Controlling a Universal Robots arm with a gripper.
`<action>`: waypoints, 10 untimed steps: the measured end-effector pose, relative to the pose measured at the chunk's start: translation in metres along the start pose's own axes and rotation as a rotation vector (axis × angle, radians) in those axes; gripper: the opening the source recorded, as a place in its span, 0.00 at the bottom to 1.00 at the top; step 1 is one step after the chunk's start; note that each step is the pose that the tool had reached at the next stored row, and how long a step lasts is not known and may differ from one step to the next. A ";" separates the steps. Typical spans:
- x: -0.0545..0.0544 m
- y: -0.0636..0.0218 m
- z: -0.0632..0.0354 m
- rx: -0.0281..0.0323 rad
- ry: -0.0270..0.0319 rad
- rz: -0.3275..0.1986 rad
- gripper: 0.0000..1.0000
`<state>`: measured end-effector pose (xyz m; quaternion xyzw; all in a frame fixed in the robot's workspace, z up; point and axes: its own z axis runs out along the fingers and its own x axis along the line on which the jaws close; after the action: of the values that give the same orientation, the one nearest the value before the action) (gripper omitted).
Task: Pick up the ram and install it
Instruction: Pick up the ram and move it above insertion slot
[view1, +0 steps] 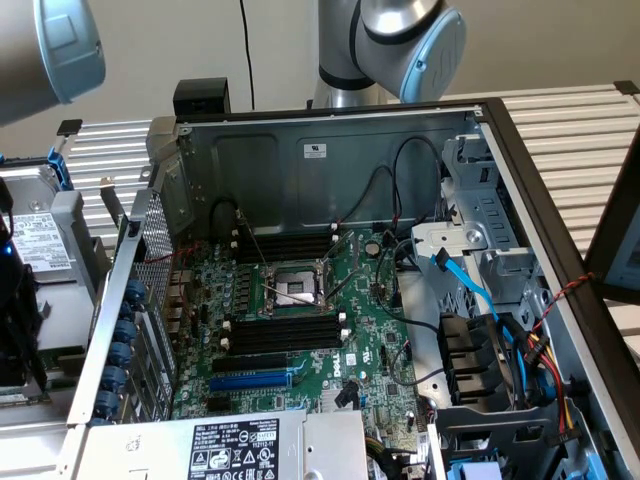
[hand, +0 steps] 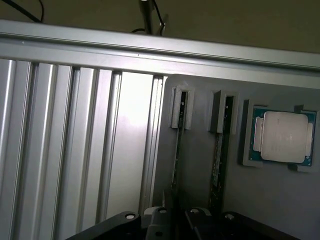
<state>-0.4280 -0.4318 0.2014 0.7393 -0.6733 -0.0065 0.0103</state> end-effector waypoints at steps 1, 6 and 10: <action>0.000 0.0000 0.0000 0.0000 0.0000 0.000 0.17; 0.000 0.0000 0.0000 0.0000 0.0000 0.000 0.13; 0.000 0.0000 0.0000 0.0000 0.0000 0.000 0.13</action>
<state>-0.4280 -0.4318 0.2014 0.7393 -0.6733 -0.0065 0.0103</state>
